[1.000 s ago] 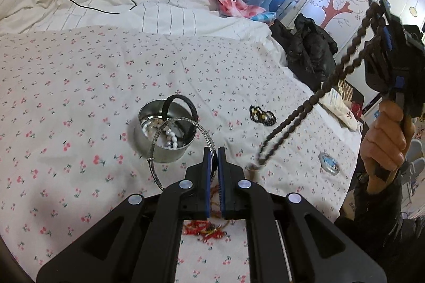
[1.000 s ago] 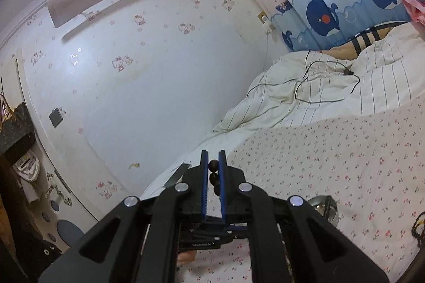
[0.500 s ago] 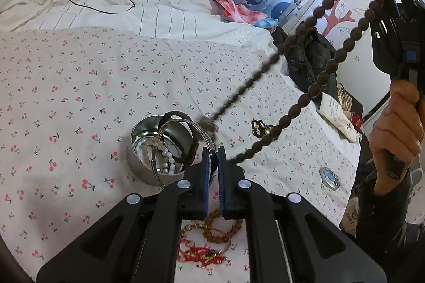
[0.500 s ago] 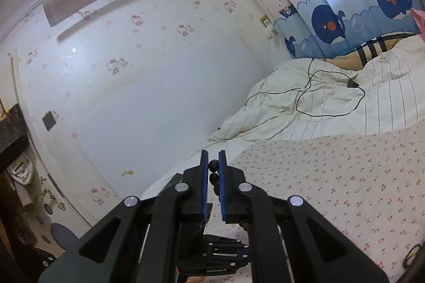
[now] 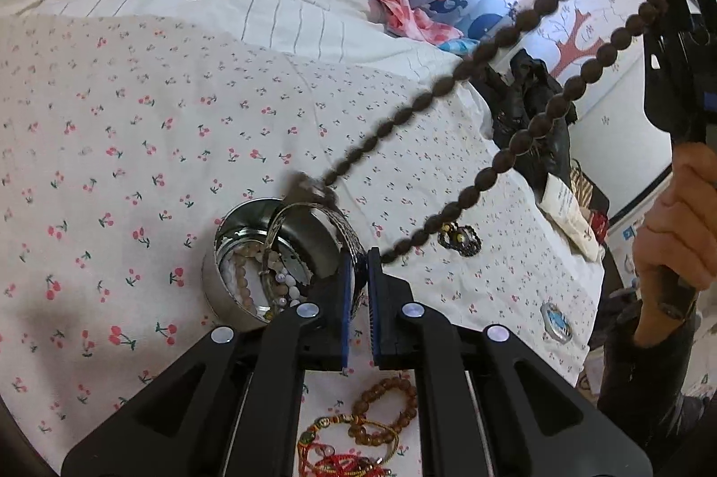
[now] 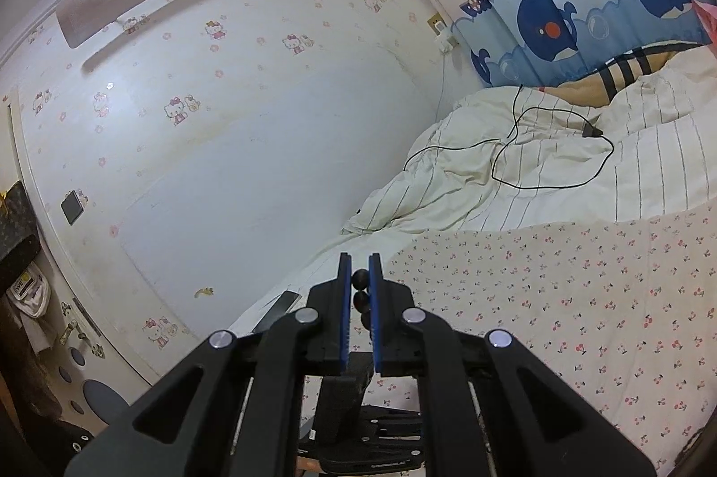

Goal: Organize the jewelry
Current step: 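Lower the silver bangle into the tin and open the left gripper while the right raises the dark strand, then lower the long dark bead strand into the tin and open the right gripper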

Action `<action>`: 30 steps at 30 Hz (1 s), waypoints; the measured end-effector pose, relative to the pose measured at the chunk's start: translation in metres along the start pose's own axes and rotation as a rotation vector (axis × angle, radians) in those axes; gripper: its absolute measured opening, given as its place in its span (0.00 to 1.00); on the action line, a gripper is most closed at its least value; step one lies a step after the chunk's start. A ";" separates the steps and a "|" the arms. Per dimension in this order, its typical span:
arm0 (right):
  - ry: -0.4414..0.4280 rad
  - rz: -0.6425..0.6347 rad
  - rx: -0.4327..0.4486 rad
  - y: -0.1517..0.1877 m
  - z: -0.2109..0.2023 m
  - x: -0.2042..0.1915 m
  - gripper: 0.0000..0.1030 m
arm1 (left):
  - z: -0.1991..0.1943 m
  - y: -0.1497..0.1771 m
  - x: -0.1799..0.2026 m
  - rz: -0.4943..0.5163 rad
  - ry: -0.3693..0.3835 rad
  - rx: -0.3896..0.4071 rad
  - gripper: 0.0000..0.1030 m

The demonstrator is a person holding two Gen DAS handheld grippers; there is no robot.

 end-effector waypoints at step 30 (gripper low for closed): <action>0.080 0.116 -0.190 0.067 0.046 0.049 0.08 | 0.008 -0.004 -0.030 -0.115 -0.138 0.008 0.26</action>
Point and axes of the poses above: each gripper's, at about its wrist camera, not at the fingertips, and z roughly the way its jaws point, x to its right, y to its underside, the point moved 1 cm from there along z, roughly the way its jaws point, and after that the axes turned 11 degrees about -z, right-handed, at the moved point
